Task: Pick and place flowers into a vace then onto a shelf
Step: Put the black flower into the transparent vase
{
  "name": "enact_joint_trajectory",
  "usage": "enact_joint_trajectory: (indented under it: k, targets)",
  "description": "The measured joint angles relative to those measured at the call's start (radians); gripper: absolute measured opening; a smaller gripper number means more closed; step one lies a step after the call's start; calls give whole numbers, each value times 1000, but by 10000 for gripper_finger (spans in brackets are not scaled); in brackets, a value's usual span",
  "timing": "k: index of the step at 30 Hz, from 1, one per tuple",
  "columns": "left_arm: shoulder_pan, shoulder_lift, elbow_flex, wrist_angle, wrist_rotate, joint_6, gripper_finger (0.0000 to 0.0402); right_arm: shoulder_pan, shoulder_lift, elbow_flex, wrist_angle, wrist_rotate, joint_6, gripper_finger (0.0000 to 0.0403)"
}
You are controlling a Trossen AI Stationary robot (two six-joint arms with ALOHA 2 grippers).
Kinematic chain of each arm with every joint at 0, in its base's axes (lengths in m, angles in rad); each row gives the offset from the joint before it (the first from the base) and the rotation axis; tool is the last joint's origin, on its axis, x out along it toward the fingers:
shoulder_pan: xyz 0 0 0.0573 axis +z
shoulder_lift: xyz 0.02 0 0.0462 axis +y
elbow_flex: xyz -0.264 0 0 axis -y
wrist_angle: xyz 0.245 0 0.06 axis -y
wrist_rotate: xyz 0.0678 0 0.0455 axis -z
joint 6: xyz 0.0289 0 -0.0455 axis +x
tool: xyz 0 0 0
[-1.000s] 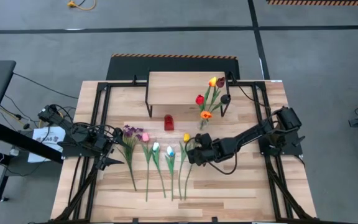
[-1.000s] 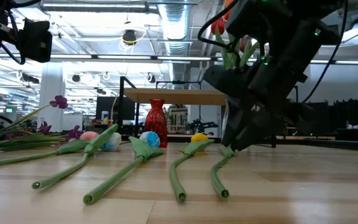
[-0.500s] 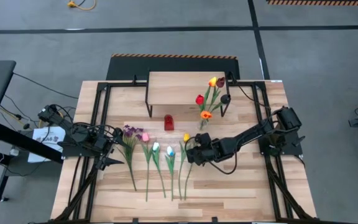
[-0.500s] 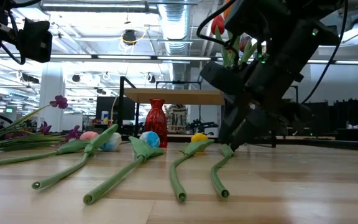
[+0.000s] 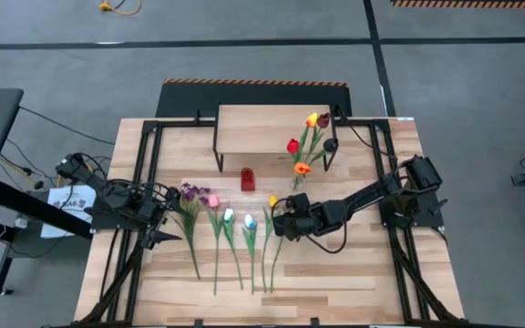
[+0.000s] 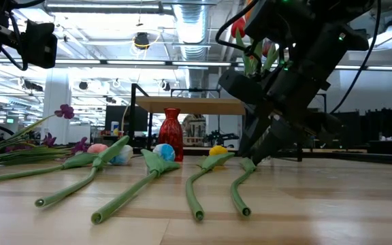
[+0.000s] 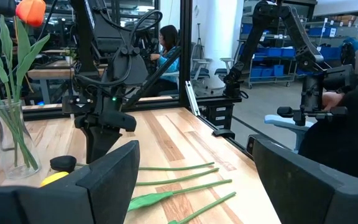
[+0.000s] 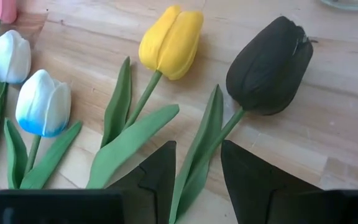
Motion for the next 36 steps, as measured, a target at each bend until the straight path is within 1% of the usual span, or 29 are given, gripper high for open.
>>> enact_joint_trajectory:
  k: [15, 20, 24, 36]
  targets:
    - [0, 0, 0, 0, 0, 0, 302, 0, 0, 0, -4, -19, 1, 121]
    - [0, 0, 0, 0, 0, 0, 302, 0, 45, 4, 12, -37, 17, 120]
    - [0, 0, 0, 0, 0, 0, 302, 0, 79, 6, 28, -31, 25, 120]
    - [0, 0, 0, 0, 0, 0, 302, 3, 79, 4, 33, -53, 16, 120]
